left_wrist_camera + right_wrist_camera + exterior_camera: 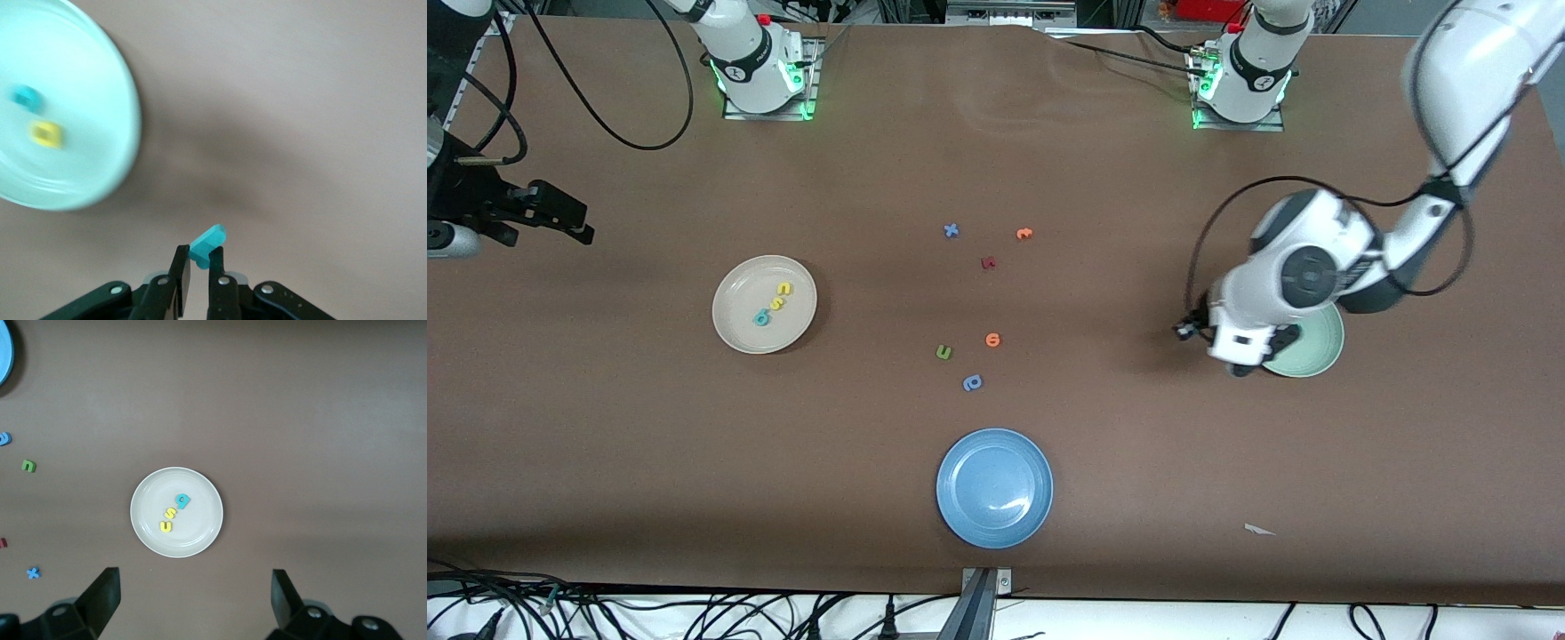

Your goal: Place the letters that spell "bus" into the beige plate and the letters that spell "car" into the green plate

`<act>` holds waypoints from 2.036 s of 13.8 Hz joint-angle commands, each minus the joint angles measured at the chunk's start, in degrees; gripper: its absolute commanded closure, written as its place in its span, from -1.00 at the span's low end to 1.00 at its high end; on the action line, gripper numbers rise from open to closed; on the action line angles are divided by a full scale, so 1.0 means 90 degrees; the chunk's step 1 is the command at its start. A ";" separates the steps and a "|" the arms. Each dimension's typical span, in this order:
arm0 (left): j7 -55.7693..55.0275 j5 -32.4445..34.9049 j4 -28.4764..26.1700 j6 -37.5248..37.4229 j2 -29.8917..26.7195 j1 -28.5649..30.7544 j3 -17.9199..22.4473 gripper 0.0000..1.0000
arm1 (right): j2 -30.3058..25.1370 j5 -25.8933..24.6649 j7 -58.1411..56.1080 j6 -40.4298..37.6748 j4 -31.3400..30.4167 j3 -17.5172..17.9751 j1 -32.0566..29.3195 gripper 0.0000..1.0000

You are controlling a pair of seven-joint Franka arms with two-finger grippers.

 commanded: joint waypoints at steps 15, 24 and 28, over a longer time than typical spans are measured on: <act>0.2405 0.0336 0.0032 -0.0699 0.0010 0.1355 0.0359 -1.00 | 0.0042 0.0084 -0.0092 -0.0161 0.0107 -0.0120 -0.0142 -1.00; 0.4071 -0.0695 0.2325 -0.2710 -0.0721 0.0255 0.0882 -0.99 | 0.0042 0.0104 -0.0082 -0.0220 0.0107 -0.0120 -0.0142 -1.00; 0.5468 -0.2259 0.2562 -0.2779 -0.1805 -0.1414 0.3371 -1.00 | 0.0041 0.0114 -0.0072 -0.0230 0.0107 -0.0130 -0.0142 -1.00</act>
